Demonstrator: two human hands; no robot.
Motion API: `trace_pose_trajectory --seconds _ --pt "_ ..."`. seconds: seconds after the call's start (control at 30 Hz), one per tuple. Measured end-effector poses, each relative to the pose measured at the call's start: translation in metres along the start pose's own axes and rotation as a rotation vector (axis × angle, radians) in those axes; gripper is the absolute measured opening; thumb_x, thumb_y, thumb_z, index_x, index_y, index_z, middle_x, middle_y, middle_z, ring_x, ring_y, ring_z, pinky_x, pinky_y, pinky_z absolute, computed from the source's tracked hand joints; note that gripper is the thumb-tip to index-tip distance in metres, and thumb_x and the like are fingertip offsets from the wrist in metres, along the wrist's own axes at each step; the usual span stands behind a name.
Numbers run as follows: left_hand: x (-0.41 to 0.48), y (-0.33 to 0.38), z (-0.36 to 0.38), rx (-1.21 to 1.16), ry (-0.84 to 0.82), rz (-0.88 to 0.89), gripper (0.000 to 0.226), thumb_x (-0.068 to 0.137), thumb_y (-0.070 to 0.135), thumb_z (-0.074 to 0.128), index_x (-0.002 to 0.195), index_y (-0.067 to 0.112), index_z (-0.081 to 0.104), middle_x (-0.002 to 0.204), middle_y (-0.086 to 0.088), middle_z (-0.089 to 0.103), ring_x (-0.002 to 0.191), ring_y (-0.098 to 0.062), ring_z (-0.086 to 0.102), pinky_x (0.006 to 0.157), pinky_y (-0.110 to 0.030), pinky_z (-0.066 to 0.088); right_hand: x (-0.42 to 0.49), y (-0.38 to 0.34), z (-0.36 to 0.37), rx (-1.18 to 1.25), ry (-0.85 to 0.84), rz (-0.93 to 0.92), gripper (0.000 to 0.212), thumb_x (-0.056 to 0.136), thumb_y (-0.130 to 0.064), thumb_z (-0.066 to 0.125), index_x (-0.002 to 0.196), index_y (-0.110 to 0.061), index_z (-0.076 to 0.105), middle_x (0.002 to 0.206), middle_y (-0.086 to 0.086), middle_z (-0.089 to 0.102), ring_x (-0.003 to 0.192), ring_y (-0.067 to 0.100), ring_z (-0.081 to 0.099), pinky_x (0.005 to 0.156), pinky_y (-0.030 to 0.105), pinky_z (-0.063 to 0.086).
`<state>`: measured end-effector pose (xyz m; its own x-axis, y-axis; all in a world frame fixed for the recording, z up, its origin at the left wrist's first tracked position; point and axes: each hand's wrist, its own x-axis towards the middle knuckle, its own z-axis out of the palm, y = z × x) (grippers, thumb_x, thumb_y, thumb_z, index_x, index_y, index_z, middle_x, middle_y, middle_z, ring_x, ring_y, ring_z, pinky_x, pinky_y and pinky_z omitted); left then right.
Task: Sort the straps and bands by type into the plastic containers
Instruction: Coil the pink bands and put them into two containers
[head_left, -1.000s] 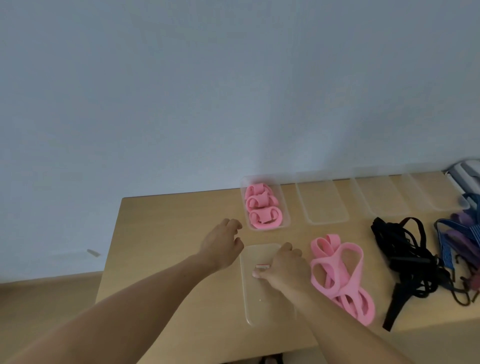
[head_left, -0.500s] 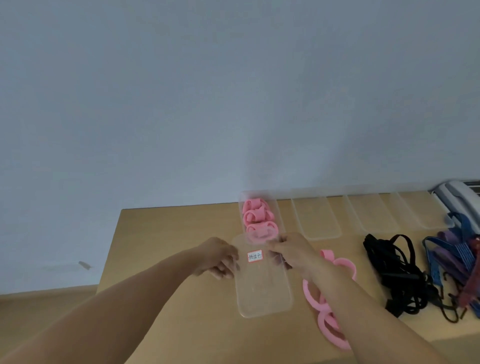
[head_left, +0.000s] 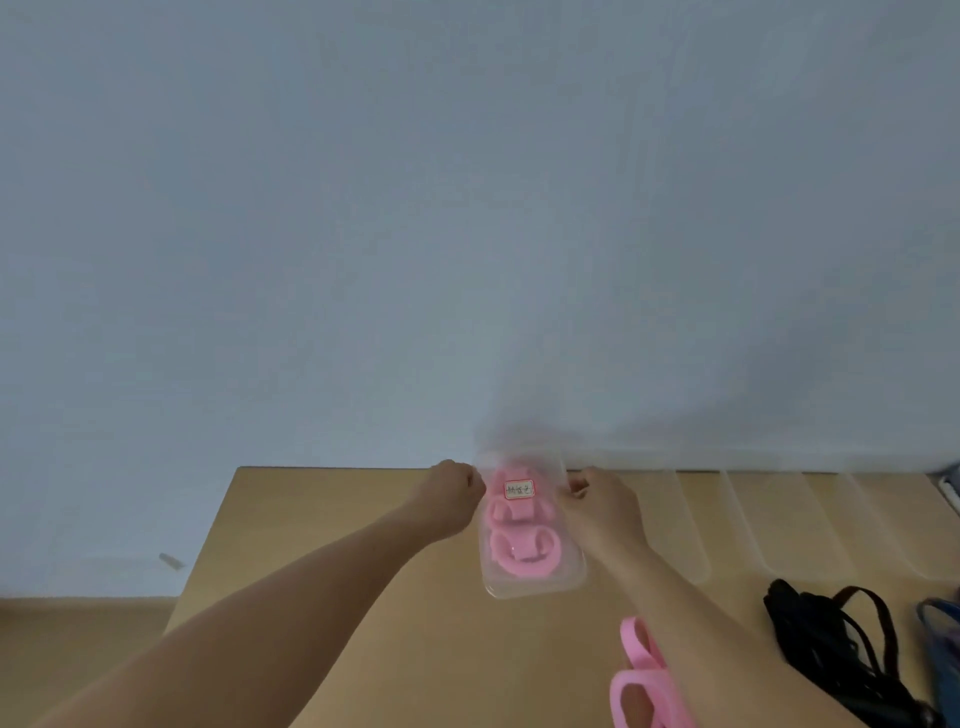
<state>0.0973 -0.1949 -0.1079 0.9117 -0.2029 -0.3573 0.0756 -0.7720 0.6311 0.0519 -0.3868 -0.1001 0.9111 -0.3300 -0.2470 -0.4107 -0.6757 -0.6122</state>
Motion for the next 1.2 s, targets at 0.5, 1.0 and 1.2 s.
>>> trace_pose_trajectory --seconds 0.5,1.0,1.2 --pt "0.029 -0.01 0.02 -0.247 -0.003 -0.141 0.023 0.099 0.015 0.043 0.082 0.005 0.055 0.078 -0.011 0.06 0.059 -0.021 0.053 0.043 -0.02 0.037 0.032 0.02 0.016 -0.163 -0.053 0.017 0.028 0.089 -0.026 0.051 0.062 -0.018 0.054 0.072 0.004 0.063 0.065 0.025 0.055 0.055 0.03 0.039" --pt "0.014 -0.003 0.049 0.77 0.108 0.316 0.055 0.105 0.021 0.023 0.155 0.004 0.01 0.164 -0.012 -0.004 0.152 -0.027 -0.008 0.12 -0.037 -0.008 0.027 0.004 0.012 -0.15 -0.154 0.011 0.037 0.085 -0.023 0.056 0.051 -0.019 0.042 0.052 0.002 0.045 0.059 0.028 0.045 0.046 0.025 0.031" --pt "0.011 -0.009 0.075 0.695 0.12 0.319 0.071 0.094 0.05 0.034 0.139 -0.003 0.048 0.151 -0.026 0.035 0.143 -0.038 0.03 0.114 -0.046 0.015 0.029 0.005 0.017 -0.093 -0.151 0.03 0.017 0.078 -0.01 0.051 0.065 -0.012 0.063 0.065 0.01 0.068 0.065 0.032 0.068 0.06 0.036 0.057"
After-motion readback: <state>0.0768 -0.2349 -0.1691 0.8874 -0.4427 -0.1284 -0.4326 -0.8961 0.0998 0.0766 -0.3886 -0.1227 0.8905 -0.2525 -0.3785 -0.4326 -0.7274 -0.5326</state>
